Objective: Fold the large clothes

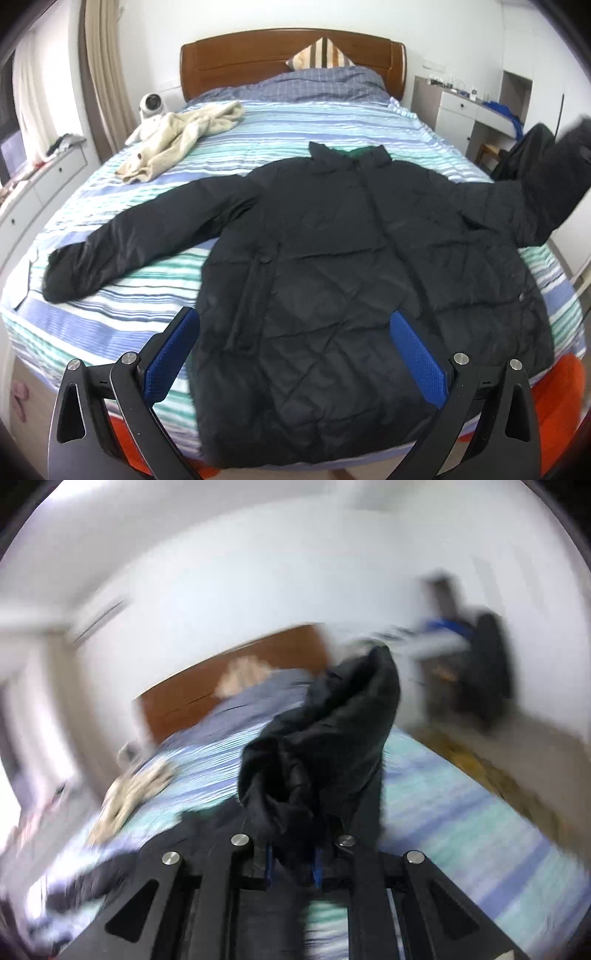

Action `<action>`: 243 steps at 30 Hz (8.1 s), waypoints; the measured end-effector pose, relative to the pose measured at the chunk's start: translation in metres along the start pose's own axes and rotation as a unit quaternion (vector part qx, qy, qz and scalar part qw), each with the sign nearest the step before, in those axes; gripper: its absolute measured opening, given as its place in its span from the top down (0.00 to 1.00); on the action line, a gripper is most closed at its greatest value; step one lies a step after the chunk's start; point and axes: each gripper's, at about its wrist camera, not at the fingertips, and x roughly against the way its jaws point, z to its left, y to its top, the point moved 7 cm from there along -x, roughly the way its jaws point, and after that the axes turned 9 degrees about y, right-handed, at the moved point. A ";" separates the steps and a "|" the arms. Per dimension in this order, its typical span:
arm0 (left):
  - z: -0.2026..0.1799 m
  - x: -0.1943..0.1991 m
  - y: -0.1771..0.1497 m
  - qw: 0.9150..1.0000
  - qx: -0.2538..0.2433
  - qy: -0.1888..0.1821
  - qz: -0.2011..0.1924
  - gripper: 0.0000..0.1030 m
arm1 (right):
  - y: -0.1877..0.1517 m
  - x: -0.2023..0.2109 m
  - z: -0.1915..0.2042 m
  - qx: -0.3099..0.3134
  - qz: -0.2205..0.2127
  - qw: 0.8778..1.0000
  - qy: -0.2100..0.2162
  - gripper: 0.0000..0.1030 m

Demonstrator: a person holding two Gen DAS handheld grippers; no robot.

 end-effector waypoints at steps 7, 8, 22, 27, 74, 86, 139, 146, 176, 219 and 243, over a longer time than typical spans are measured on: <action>0.001 -0.018 -0.013 0.997 0.046 -0.040 0.039 0.00 | -0.109 -0.097 0.143 0.066 0.119 0.983 0.123 0.86; 0.003 -0.021 -0.016 0.996 0.054 -0.046 0.050 0.00 | -0.135 -0.110 0.157 0.062 0.139 0.979 0.134 0.86; -0.037 -0.073 -0.008 0.970 0.081 -0.184 0.135 0.01 | -0.241 -0.078 0.198 0.025 0.239 0.939 0.246 0.14; -0.105 -0.114 0.001 0.981 -0.024 -0.134 0.141 0.33 | -0.235 -0.043 0.159 0.003 0.229 0.948 0.219 0.14; -0.023 -0.276 0.096 0.999 -0.007 0.006 0.041 0.80 | -0.108 -0.369 -0.074 -0.103 0.278 0.955 -0.005 0.52; -0.022 -0.278 0.094 0.999 -0.002 0.002 0.035 0.79 | -0.130 -0.343 -0.059 -0.093 0.309 0.946 -0.011 0.52; 0.324 -0.198 -0.030 0.860 0.486 0.132 0.084 0.02 | -0.211 -0.048 0.122 0.029 0.267 0.961 0.066 0.11; 0.343 -0.215 -0.014 0.856 0.478 0.176 0.084 0.63 | -0.226 -0.055 0.136 0.030 0.286 0.954 0.083 0.11; -0.175 -0.192 0.152 0.972 -0.218 0.058 -0.067 0.78 | -0.207 -0.015 0.074 -0.058 0.230 0.971 0.043 0.11; 0.014 -0.193 0.145 0.998 -0.053 0.021 -0.026 0.03 | -0.090 -0.263 0.008 0.052 0.228 0.972 -0.017 0.18; -0.020 -0.343 0.162 0.995 0.027 -0.020 0.096 0.05 | -0.182 -0.335 0.020 0.023 0.330 0.941 0.068 0.35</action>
